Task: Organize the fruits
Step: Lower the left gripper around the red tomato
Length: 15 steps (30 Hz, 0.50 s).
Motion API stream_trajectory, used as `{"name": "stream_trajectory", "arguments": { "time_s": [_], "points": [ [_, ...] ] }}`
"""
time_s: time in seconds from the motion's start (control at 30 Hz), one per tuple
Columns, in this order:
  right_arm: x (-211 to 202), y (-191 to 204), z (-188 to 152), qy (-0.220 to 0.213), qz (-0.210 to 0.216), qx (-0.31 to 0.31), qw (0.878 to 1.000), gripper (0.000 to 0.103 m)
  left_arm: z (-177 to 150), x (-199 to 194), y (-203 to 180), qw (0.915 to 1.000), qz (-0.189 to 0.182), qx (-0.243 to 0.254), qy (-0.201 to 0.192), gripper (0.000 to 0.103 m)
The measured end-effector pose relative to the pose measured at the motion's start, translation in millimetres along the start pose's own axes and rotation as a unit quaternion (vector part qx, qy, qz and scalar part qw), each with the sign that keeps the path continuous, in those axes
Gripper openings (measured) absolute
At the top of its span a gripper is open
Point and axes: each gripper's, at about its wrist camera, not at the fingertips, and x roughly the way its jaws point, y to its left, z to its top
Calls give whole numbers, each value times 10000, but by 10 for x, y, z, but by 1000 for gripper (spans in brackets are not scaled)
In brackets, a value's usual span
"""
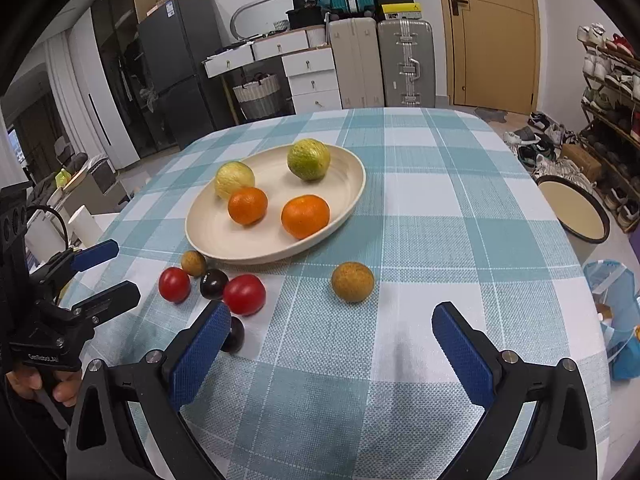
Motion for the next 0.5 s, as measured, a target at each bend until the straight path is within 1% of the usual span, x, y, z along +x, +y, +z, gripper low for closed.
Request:
{"name": "stream_trajectory", "arguments": {
  "time_s": [0.2, 0.37, 0.47, 0.5],
  "points": [
    [83, 3, -39, 110, -22, 15, 9999, 103, -19, 80, 35, 9999, 39, -68, 96, 102],
    [110, -22, -50, 152, -51, 48, 9999, 103, -23, 194, 57, 9994, 64, -107, 315, 101],
    [102, -46, -46, 132, -77, 63, 9999, 103, -16, 265, 60, 9990, 12, -114, 442, 90],
    [96, -58, -44, 136, -81, 73, 9998, 103, -16, 289, 50, 9987, 3, -97, 495, 84]
  ]
}}
